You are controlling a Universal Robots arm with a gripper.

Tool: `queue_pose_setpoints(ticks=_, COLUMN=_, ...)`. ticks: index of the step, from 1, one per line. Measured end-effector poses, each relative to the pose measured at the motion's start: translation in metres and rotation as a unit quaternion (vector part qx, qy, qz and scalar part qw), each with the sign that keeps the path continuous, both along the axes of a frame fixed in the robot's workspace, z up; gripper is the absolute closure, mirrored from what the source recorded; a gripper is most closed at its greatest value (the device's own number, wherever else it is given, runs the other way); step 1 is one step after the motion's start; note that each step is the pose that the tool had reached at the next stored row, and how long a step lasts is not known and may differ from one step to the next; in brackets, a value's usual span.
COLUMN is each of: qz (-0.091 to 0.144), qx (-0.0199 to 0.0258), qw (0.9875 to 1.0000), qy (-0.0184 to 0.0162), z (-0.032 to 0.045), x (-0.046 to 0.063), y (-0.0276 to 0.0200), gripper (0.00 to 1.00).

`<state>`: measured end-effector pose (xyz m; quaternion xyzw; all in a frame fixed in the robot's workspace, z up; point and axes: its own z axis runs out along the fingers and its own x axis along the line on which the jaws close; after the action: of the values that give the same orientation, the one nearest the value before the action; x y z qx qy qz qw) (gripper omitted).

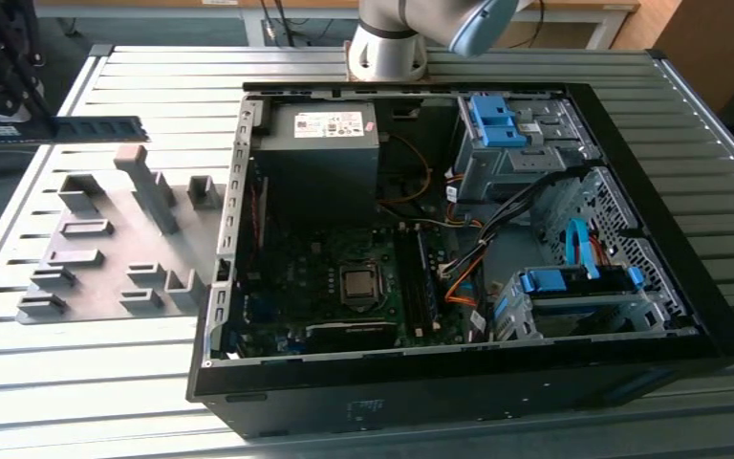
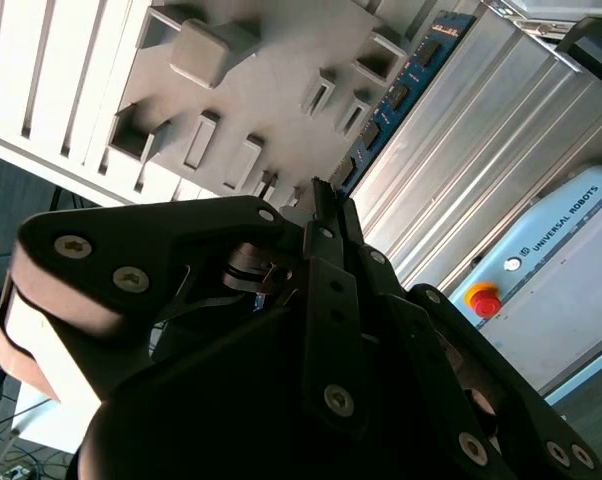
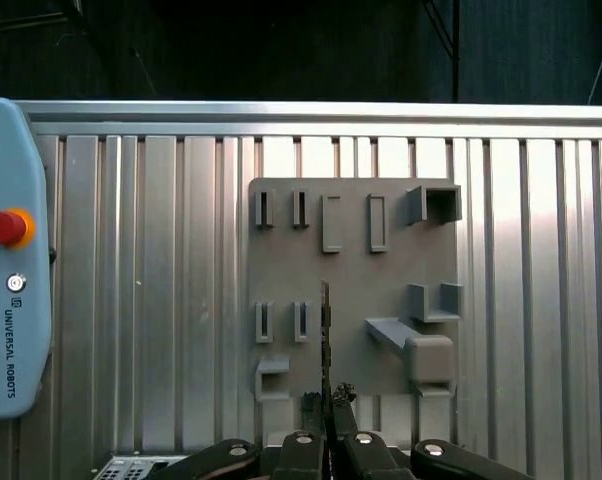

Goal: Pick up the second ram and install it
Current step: 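Pick up the second ram and move it above second insertion slot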

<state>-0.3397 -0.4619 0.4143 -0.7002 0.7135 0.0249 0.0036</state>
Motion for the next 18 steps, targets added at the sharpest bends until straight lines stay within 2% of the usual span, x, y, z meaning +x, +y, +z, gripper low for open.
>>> queue_pose_setpoints(ticks=18, qz=0.0, qx=0.0, qw=1.0, qy=0.0, z=0.0, x=0.011, y=0.0, gripper=0.86)
